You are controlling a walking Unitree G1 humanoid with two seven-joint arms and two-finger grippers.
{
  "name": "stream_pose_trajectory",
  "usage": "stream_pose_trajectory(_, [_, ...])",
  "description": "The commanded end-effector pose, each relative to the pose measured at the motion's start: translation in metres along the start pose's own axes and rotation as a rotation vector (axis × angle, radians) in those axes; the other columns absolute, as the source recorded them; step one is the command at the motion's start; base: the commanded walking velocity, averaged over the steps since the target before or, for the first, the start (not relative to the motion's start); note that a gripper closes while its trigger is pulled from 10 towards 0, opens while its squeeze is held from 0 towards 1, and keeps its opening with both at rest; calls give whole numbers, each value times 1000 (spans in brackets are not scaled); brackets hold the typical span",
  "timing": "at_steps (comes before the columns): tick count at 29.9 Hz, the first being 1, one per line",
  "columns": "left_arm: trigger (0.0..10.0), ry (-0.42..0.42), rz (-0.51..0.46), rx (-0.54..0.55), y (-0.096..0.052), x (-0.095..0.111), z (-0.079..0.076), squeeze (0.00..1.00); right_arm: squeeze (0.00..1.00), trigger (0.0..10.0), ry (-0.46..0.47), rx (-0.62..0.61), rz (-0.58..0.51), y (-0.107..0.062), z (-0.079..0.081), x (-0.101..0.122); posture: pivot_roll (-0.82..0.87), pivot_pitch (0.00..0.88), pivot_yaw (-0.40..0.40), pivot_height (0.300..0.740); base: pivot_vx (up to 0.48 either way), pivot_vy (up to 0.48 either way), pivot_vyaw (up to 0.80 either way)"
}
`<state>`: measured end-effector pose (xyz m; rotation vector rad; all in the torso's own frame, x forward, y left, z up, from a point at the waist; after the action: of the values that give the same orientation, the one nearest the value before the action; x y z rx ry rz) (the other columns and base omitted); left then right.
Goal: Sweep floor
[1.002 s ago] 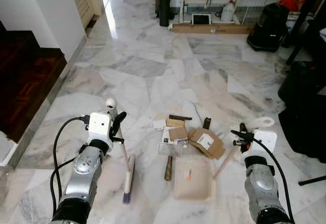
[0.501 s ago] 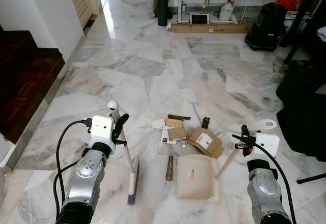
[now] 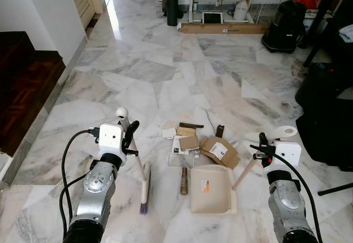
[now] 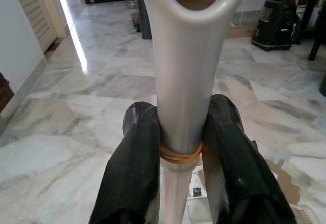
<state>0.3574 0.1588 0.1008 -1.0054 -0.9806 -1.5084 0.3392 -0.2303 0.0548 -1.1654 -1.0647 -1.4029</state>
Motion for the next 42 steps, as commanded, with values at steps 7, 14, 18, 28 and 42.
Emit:
stream_pose_trajectory(7, [10000, 13, -42, 34, 0, 11, 5, 0, 0, 10000, -5, 12, -12, 2, 0, 6, -22, 110, -46, 740, 103, -322, 0])
stream_pose_trajectory(14, [10000, -2, -54, 44, 0, 14, 6, 0, 0, 10000, 0, 22, -6, 3, 2, 6, -22, 104, -49, 740, 103, -205, 0])
stream_pose_trajectory(18, [10000, -2, -55, 48, 1, 14, 6, 0, 0, 10000, 2, 24, -2, 3, 2, 6, -23, 100, -51, 740, 0, 0, 0])
stream_pose_trajectory(28, [10000, -17, -69, 72, 1, 17, 10, 0, 0, 10000, 12, 37, 6, 5, 5, 6, -22, 94, -54, 740, 0, 0, 0])
stream_pose_trajectory(42, [10000, -24, -67, 73, 2, 18, 12, 0, 0, 10000, 27, 52, 11, 6, 11, 5, -21, 103, -55, 740, 0, 0, 0])
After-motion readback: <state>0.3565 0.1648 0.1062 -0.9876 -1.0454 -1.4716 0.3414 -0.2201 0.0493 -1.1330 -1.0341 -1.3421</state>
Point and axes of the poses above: a point about 5 cm out from each wrist's last joint towards the gripper, its own y axis pointing out of the wrist towards the gripper, its own x axis along the axis of the wrist's last joint, z = x × y, the point moved 5 cm from there along y, pointing out of the wrist towards the gripper, and after that the axes turned 14 degrees about y, right-handed, at the moved point
